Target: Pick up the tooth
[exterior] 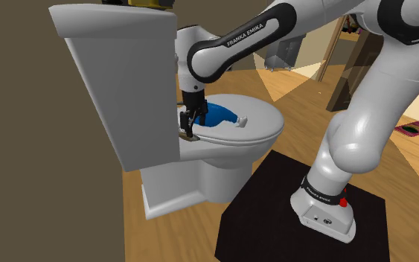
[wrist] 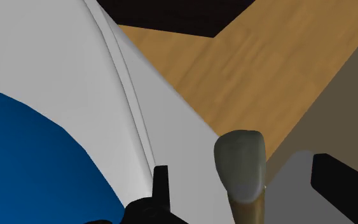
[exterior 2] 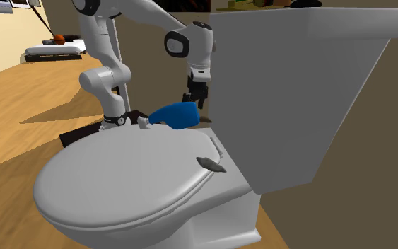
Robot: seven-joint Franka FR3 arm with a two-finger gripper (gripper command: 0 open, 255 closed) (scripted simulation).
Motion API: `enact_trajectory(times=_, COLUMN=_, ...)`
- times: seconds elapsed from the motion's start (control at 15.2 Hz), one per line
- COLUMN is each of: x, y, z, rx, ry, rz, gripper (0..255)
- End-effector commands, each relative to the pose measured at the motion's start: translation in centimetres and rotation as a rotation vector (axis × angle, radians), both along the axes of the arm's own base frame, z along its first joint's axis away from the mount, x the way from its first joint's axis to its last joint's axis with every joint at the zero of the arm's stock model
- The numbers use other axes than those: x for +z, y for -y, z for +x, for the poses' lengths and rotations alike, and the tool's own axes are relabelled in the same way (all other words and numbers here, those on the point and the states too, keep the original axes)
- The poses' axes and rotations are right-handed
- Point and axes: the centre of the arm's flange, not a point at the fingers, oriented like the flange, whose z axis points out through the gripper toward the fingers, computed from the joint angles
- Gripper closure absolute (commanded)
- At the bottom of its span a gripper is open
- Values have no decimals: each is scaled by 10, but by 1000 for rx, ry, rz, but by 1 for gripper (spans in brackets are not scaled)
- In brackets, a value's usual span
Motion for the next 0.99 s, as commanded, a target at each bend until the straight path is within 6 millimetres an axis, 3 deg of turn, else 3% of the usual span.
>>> enact_trajectory(times=0.0, x=-47, y=-11, z=14, rx=7, ry=45, rz=25, gripper=255)
enact_trajectory(times=0.13, x=-40, y=-12, z=14, rx=8, ry=44, rz=23, gripper=255)
enact_trajectory(times=0.26, x=-26, y=0, z=13, rx=7, ry=46, rz=21, gripper=255)
enact_trajectory(times=0.46, x=-25, y=-5, z=17, rx=7, ry=46, rz=22, gripper=255)
enact_trajectory(times=0.53, x=-35, y=-13, z=21, rx=7, ry=46, rz=25, gripper=255)
enact_trajectory(times=0.92, x=-4, y=-13, z=21, rx=7, ry=46, rz=25, gripper=255)
